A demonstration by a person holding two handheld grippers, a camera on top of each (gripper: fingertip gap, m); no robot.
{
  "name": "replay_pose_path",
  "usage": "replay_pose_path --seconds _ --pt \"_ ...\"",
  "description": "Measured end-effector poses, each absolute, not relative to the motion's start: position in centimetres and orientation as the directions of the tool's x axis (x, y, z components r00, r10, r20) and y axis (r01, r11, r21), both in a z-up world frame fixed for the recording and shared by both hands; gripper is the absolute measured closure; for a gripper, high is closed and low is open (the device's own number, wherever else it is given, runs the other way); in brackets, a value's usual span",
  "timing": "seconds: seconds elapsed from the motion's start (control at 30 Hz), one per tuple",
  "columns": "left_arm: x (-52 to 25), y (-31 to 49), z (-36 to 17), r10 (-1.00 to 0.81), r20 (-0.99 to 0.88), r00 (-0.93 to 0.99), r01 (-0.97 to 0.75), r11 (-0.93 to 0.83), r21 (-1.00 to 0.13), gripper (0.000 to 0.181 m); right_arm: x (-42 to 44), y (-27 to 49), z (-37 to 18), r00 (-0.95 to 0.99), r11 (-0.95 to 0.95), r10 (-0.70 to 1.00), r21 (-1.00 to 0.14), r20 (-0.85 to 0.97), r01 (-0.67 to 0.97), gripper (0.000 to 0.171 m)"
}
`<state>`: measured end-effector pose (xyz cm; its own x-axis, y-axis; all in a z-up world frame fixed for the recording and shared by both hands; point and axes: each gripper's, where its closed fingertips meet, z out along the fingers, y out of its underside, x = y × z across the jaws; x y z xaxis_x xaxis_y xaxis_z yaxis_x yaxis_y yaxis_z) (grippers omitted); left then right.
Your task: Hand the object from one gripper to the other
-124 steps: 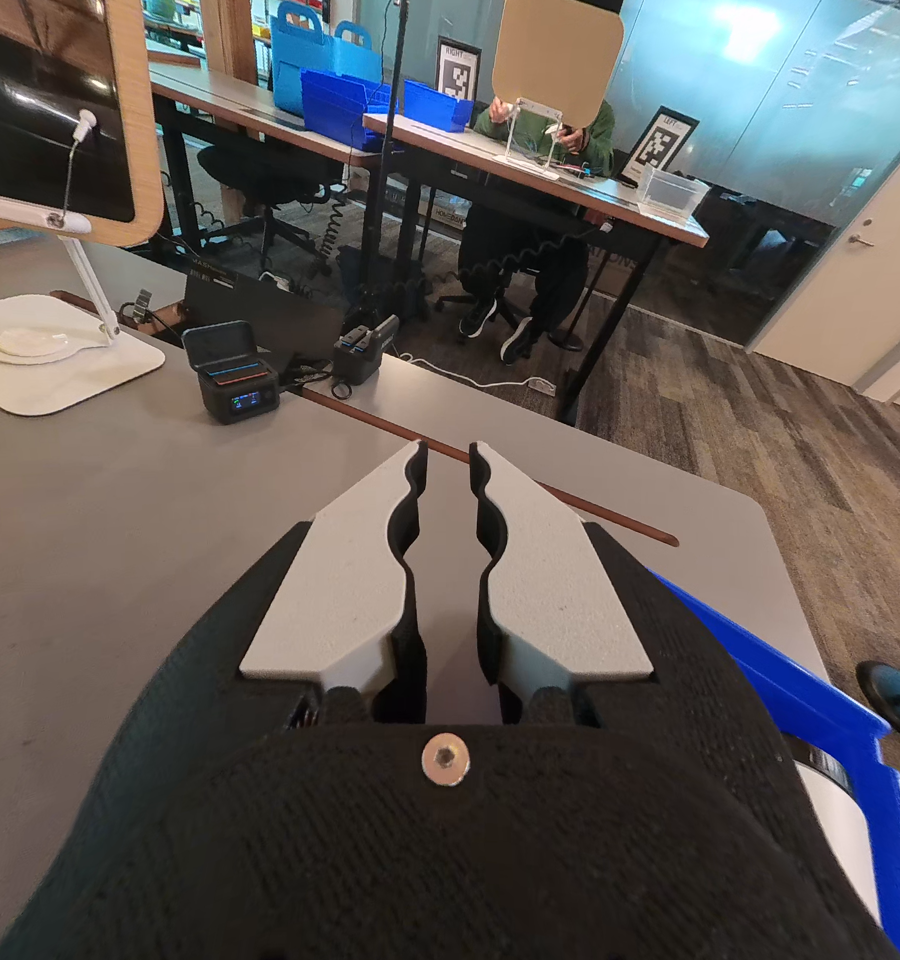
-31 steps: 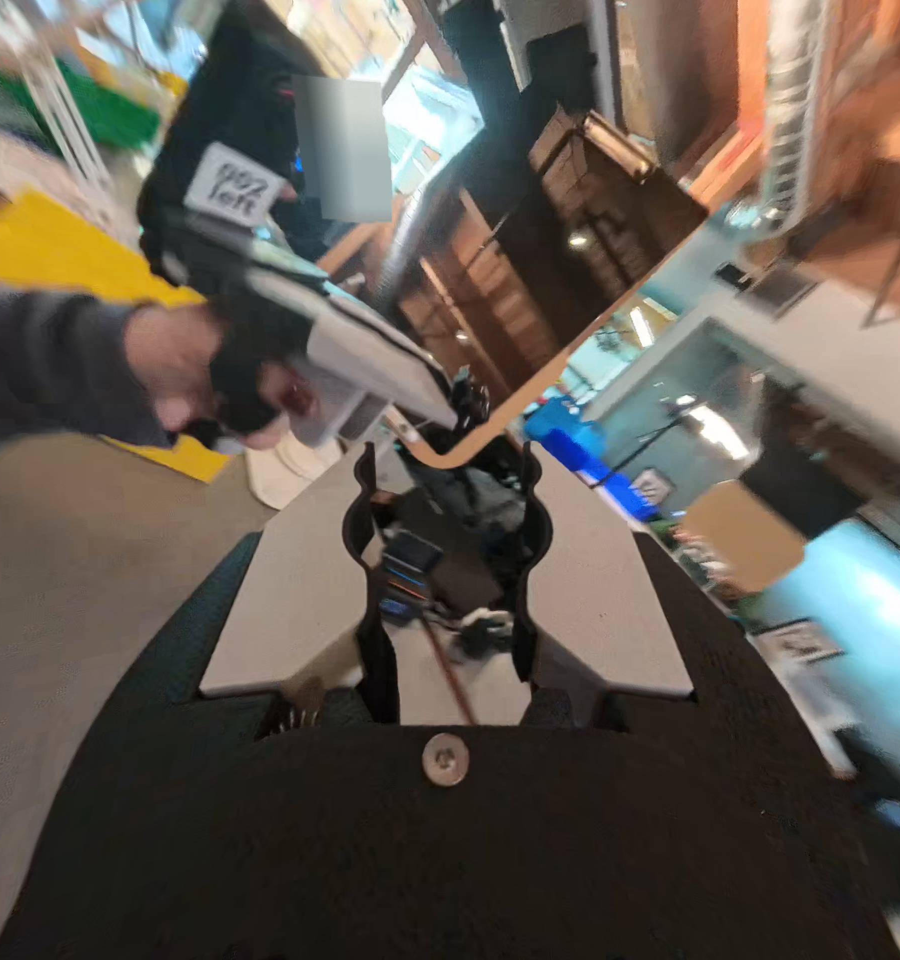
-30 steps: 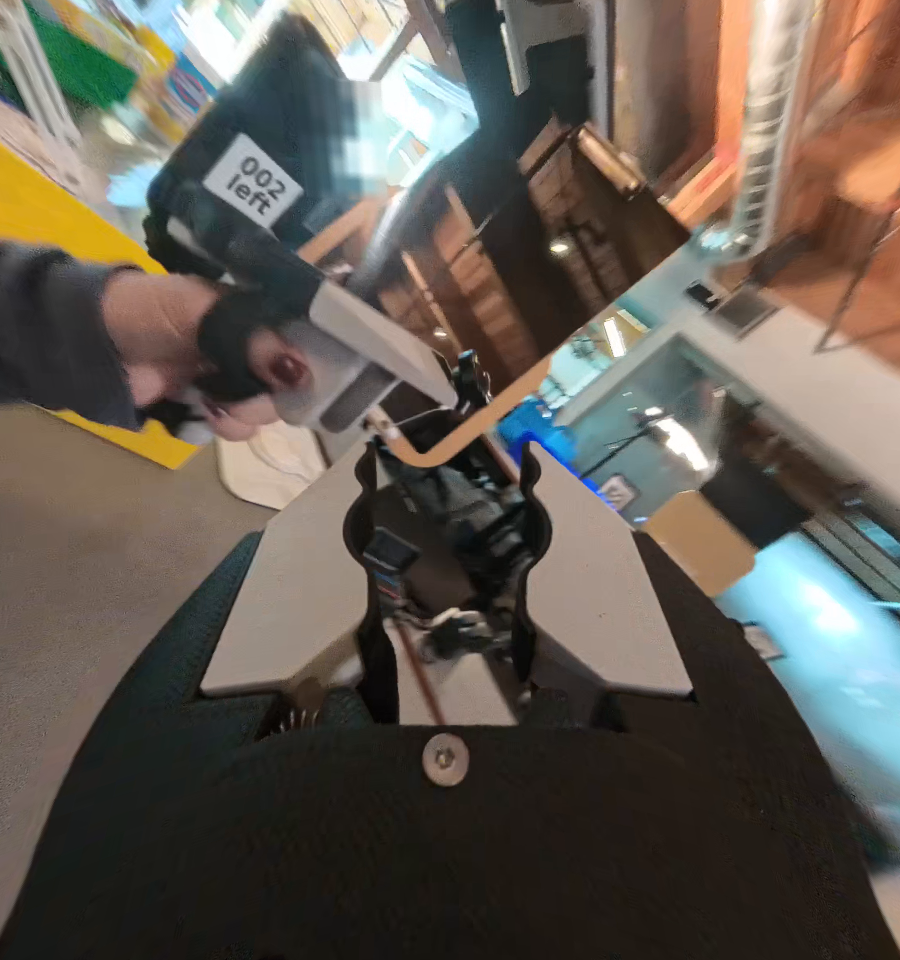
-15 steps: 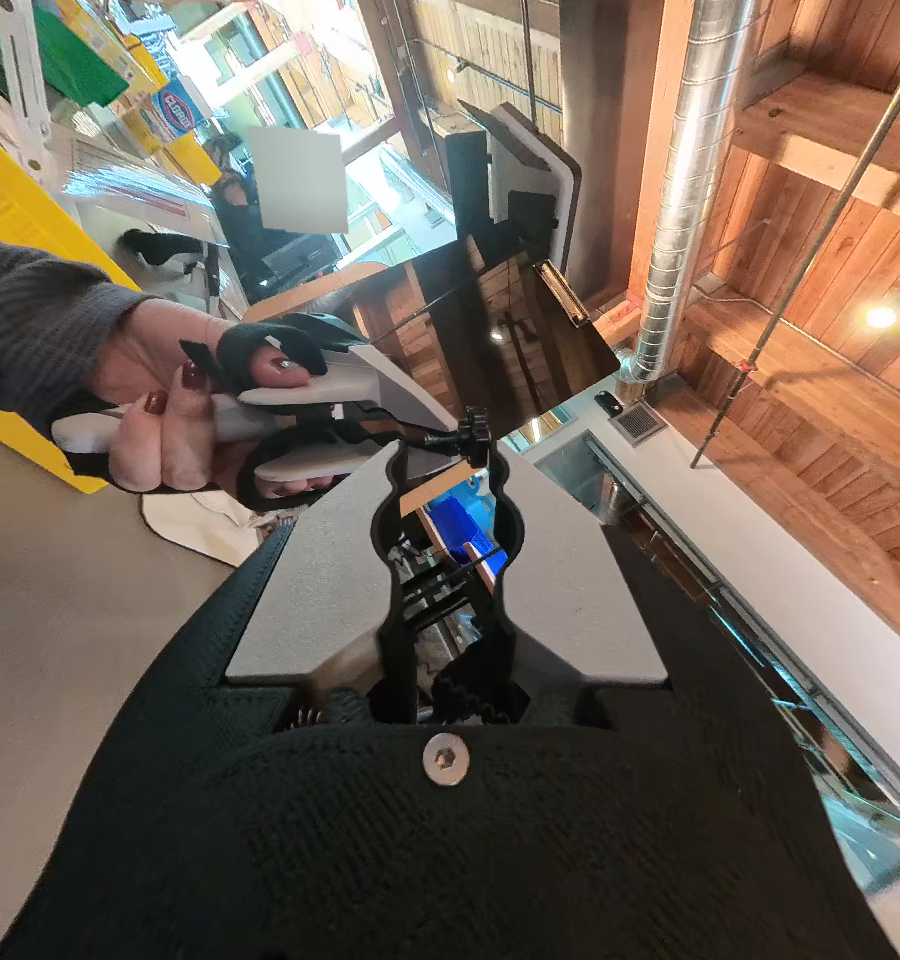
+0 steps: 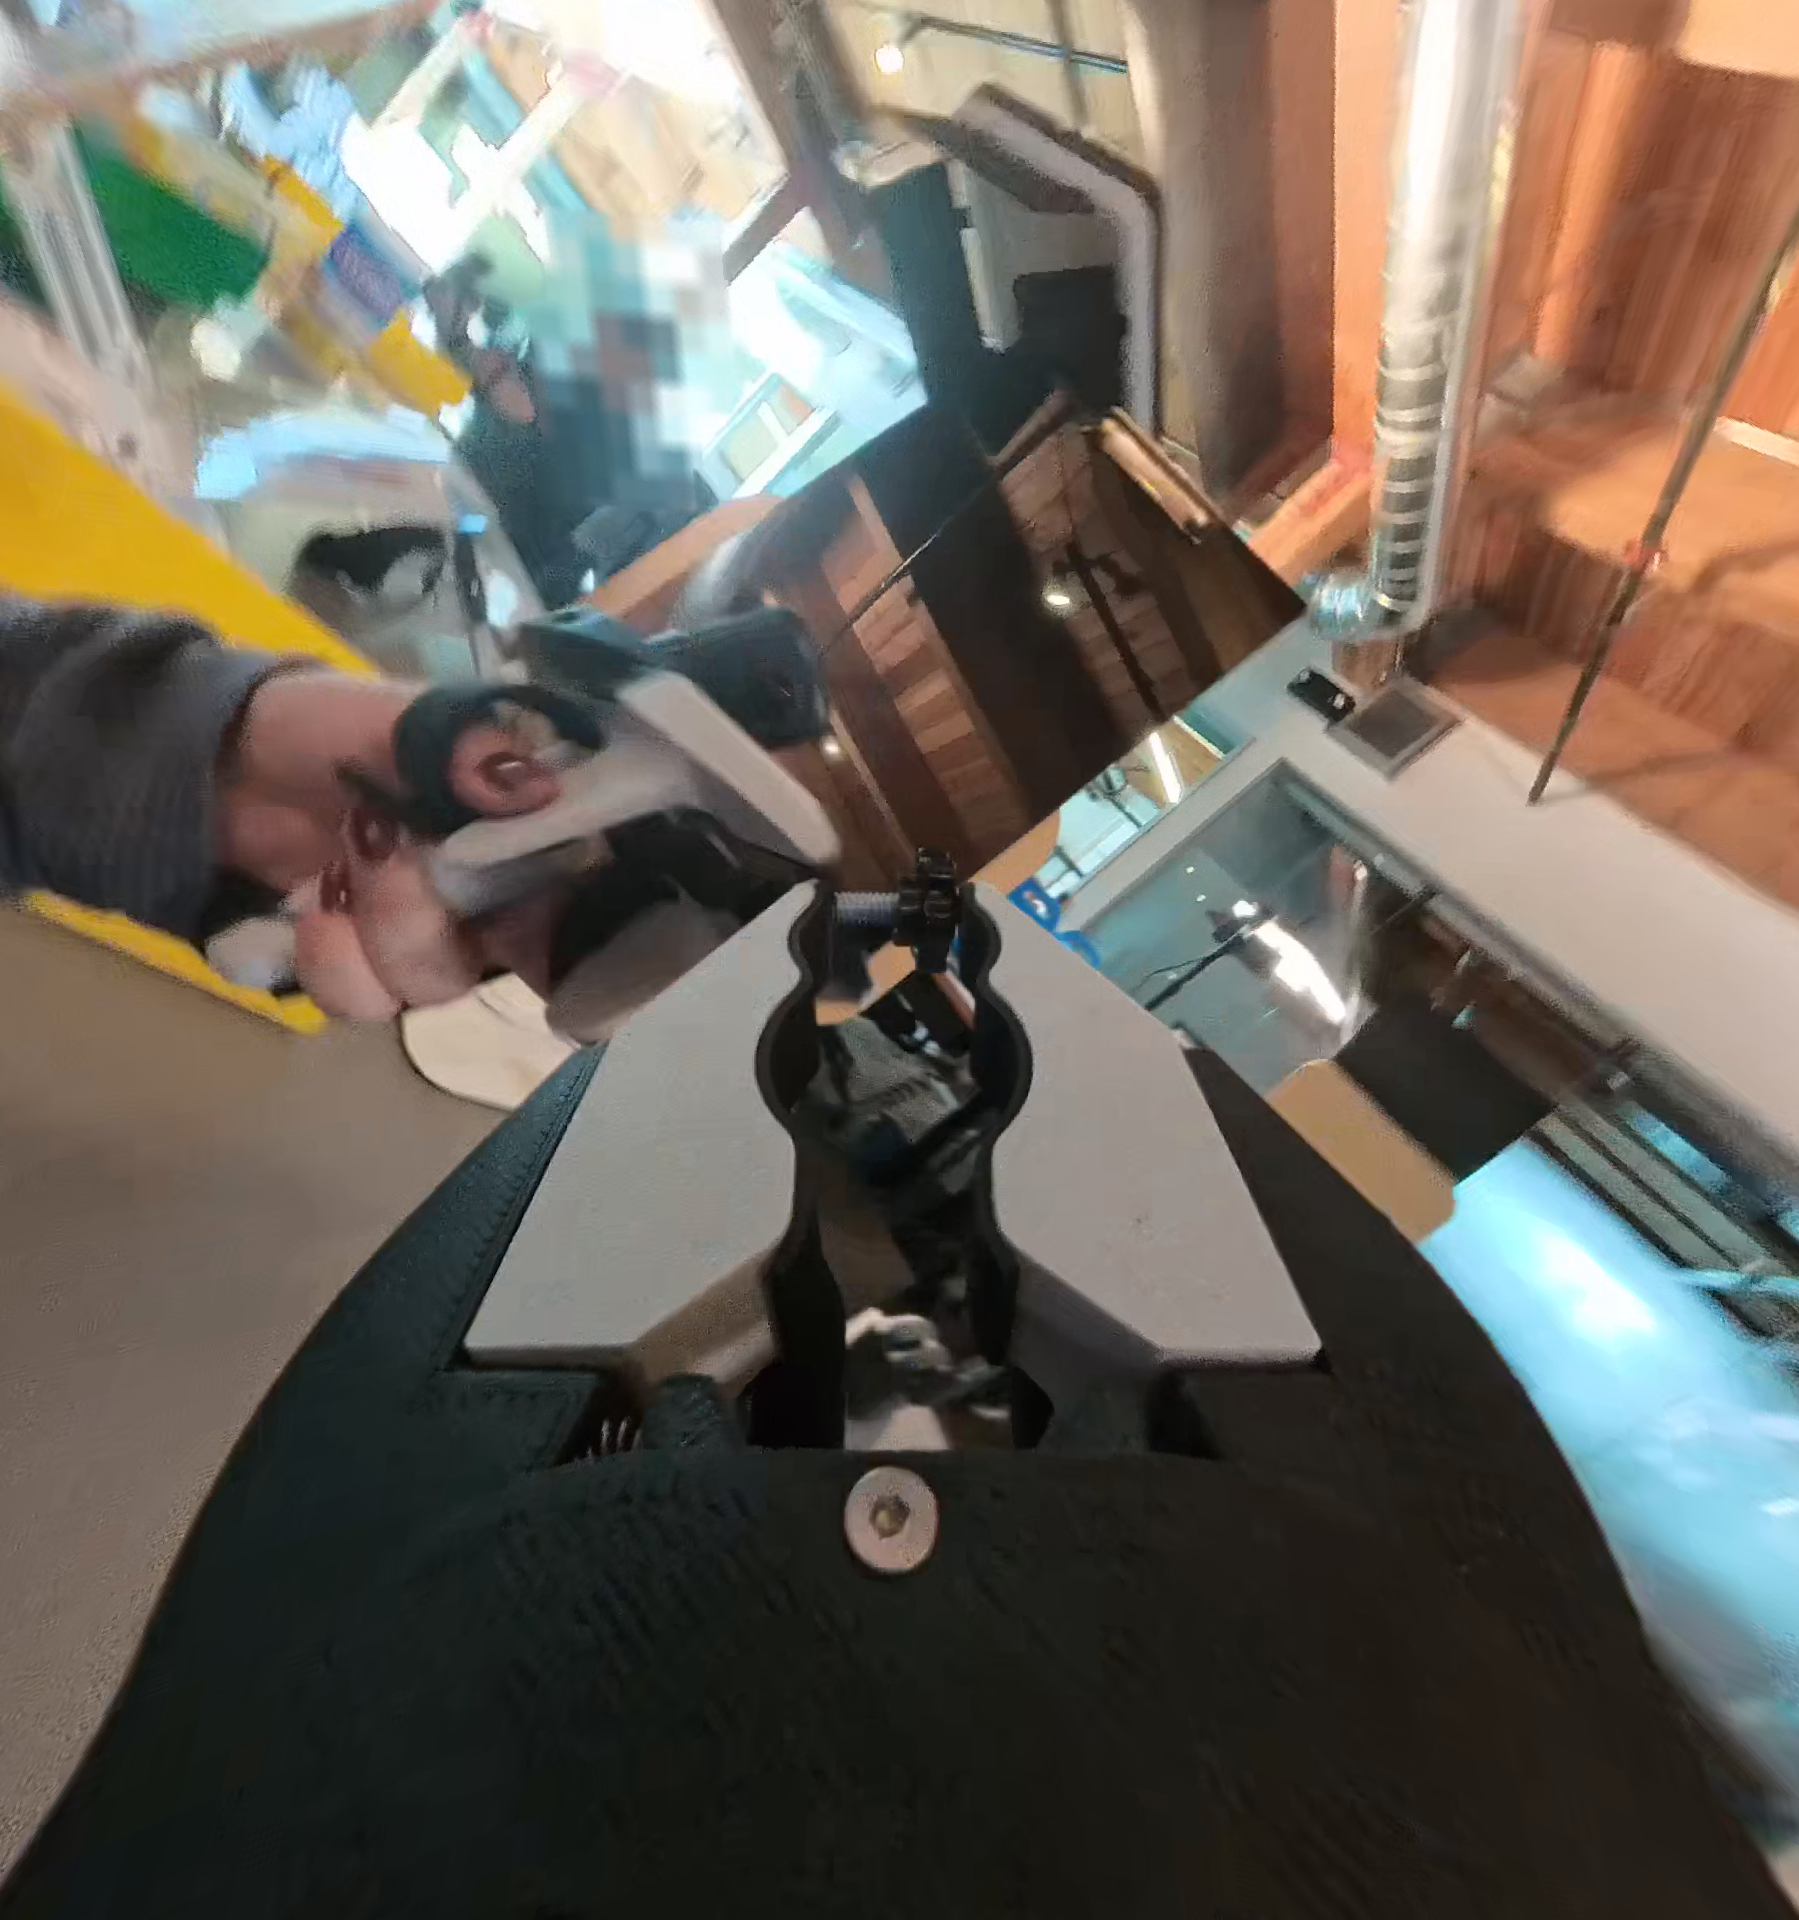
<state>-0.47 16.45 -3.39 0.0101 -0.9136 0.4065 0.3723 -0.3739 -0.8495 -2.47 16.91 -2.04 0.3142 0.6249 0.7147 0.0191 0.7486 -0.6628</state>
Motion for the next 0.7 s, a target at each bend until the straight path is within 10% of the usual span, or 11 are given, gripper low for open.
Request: replay_pose_path --seconds 0.03,0.17,0.3,0.7 --pt "-0.6 16.7 -3.7 -0.941 0.317 0.123 0.330 -0.262 -0.907 0.127 -2.2 17.3 -1.8 0.307 0.680 0.702 -0.733 0.643 -0.020 0.149" --pt "-2.7 17.7 -3.9 -0.722 -0.361 0.590 -0.076 0.395 -0.915 0.114 -1.9 17.3 -3.0 0.047 0.252 0.967 -0.963 0.249 -0.094 0.148" --pt "-2.2 16.2 -4.9 -0.080 -0.914 0.398 -0.607 0.724 -0.328 0.178 -1.7 15.8 -4.1 -0.209 -0.085 0.975 -0.995 -0.071 -0.057 0.149" --pt "0.1 16.9 -7.1 -0.071 -0.952 0.297 -0.662 0.704 -0.259 0.156 -1.0 15.8 -6.6 -0.291 -0.233 0.924 -0.968 -0.250 0.093 0.149"
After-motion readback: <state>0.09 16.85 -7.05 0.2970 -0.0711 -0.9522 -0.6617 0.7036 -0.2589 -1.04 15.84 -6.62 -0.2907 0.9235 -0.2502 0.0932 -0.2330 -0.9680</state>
